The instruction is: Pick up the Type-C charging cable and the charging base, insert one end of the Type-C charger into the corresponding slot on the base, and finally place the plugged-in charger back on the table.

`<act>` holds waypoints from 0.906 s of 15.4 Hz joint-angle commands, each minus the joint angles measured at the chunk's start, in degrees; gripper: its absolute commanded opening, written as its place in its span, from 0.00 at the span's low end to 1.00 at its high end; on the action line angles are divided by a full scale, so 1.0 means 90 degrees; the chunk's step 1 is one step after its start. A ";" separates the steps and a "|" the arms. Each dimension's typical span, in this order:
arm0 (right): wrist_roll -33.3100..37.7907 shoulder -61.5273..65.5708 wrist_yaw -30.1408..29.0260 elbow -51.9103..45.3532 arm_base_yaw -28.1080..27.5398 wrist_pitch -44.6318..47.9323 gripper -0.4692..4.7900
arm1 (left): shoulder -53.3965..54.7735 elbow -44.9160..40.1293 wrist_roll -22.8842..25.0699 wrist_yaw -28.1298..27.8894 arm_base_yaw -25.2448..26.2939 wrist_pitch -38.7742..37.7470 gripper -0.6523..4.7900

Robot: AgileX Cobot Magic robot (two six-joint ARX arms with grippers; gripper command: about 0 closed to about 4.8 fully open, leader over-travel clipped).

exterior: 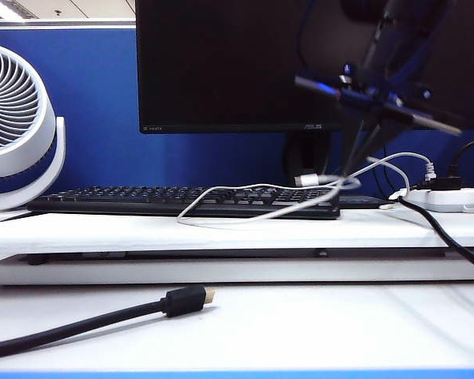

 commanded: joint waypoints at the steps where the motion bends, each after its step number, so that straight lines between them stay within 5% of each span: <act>1: -0.1824 -0.0124 0.0236 0.0177 0.0000 0.0304 0.08 | -0.0044 0.0032 0.0007 0.0051 -0.0002 0.0124 0.11; 2: -0.2200 -0.0126 0.0233 0.0182 0.0000 0.0328 0.08 | -0.0044 0.0032 0.0007 0.0051 -0.0002 0.0124 0.11; 3: -0.3672 -0.0117 0.0233 0.0182 0.0000 0.0282 0.08 | -0.0041 0.0032 0.0007 0.0049 -0.0002 0.0126 0.11; 4: -0.3798 -0.0117 0.0233 0.0182 -0.0002 0.0282 0.08 | -0.0041 0.0032 0.0007 0.0049 -0.0002 0.0126 0.11; 6: -0.3677 -0.0117 0.0219 0.0182 0.0000 0.0199 0.08 | -0.0041 0.0032 0.0007 0.0049 -0.0002 0.0126 0.11; 9: -0.2822 -0.0117 0.1700 0.0180 -0.0070 -0.0617 0.08 | -0.0041 0.0032 0.0005 0.0049 -0.0002 0.0124 0.11; 13: -0.2703 -0.0112 0.1987 0.0177 -0.0245 -0.0675 0.09 | -0.0041 0.0032 0.0005 0.0051 -0.0005 0.0109 0.11; 14: -0.2701 -0.0114 0.1829 0.0182 -0.0287 -0.0648 0.25 | -0.0041 0.0032 0.0005 0.0051 -0.0005 0.0107 0.11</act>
